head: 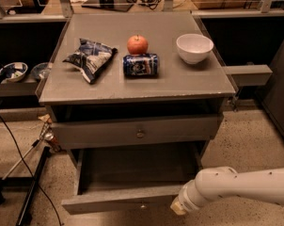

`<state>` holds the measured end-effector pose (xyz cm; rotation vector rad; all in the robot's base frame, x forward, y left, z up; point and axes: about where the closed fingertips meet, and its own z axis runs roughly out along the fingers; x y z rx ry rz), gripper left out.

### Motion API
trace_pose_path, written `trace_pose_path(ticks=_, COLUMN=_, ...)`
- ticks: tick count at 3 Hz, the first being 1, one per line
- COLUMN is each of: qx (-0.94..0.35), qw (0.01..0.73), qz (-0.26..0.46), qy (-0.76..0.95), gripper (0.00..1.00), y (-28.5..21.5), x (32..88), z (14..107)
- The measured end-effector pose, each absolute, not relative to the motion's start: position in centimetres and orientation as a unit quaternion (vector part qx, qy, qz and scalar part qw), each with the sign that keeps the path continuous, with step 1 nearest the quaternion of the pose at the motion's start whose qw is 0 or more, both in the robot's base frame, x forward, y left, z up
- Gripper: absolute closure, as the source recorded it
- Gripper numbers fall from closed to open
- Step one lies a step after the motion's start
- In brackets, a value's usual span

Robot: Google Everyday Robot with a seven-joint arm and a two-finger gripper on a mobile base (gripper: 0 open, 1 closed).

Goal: Close middle drawer

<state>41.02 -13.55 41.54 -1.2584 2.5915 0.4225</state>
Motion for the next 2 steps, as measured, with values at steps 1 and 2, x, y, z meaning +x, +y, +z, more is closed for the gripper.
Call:
trace_pose_path(ticks=1, qx=-0.409, qw=0.09, qz=0.161, qy=0.894, gripper=1.0, y=-14.92, x=38.8, z=38.81)
trace_pose_path(ticks=2, qx=-0.409, qw=0.095, qz=0.159, qy=0.894, gripper=1.0, y=-14.57, x=39.65, z=38.64)
